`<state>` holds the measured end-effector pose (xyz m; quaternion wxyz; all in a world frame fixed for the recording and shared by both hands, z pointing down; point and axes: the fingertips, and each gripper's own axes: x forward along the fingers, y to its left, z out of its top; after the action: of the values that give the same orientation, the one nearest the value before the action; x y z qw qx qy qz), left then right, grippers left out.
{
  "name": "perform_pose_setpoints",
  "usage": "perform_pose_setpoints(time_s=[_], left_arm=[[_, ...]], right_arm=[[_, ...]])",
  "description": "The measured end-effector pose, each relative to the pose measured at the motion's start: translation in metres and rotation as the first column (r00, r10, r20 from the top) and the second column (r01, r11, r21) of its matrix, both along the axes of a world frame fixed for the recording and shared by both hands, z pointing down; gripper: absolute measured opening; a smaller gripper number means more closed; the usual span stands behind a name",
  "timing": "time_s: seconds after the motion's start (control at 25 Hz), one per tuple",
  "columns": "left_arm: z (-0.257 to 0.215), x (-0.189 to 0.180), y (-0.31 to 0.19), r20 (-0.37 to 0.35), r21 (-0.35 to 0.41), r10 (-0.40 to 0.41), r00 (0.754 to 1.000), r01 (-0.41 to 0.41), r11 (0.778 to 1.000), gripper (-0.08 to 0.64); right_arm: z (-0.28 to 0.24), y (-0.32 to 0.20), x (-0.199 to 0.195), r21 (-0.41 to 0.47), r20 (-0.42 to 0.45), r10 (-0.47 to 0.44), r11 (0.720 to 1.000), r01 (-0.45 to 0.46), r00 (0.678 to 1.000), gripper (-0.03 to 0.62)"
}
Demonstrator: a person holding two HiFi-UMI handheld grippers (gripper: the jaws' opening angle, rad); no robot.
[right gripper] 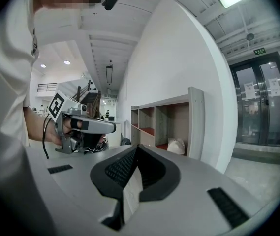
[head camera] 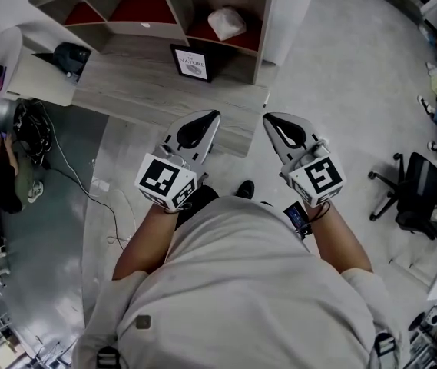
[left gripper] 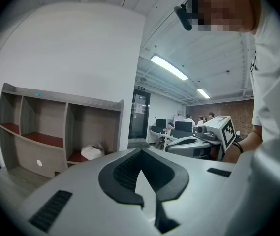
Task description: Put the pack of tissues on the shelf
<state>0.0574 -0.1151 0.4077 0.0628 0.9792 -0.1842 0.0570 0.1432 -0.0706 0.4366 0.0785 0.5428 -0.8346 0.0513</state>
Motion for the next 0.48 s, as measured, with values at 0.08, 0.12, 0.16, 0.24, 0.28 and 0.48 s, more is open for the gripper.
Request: perform_pose_setpoints(time_s=[0.08,0.12,0.16,0.24,0.28,0.48], left_arm=[[0.000,-0.006,0.008,0.005,0.000,0.004,1.000,-0.004,1.000,0.015],[0.000,-0.008,0.012,0.007,0.001,0.011,1.000,-0.011,1.000,0.015],[0.001,-0.010,0.016,0.009,0.002,0.018,1.000,-0.018,1.000,0.015],[0.001,-0.016,0.023,0.010,0.004,0.033,0.999,-0.033,0.999,0.015],[0.000,-0.020,0.026,0.009,0.005,0.040,0.999,-0.040,0.999,0.015],[-0.003,-0.052,0.040,0.007,0.020,0.068,0.998,-0.068,0.997,0.015]], right_arm=[[0.001,0.007,-0.005,0.004,0.004,0.001,1.000,-0.001,1.000,0.020],[0.002,0.010,-0.007,0.003,0.007,0.006,1.000,-0.006,1.000,0.020],[0.003,0.013,-0.010,0.001,0.010,0.013,1.000,-0.013,1.000,0.020],[0.003,0.019,-0.018,-0.001,0.015,0.022,1.000,-0.022,1.000,0.020],[0.002,0.021,-0.023,-0.001,0.017,0.027,1.000,-0.027,0.999,0.020],[0.003,0.039,-0.054,0.007,0.017,0.044,0.999,-0.045,0.999,0.020]])
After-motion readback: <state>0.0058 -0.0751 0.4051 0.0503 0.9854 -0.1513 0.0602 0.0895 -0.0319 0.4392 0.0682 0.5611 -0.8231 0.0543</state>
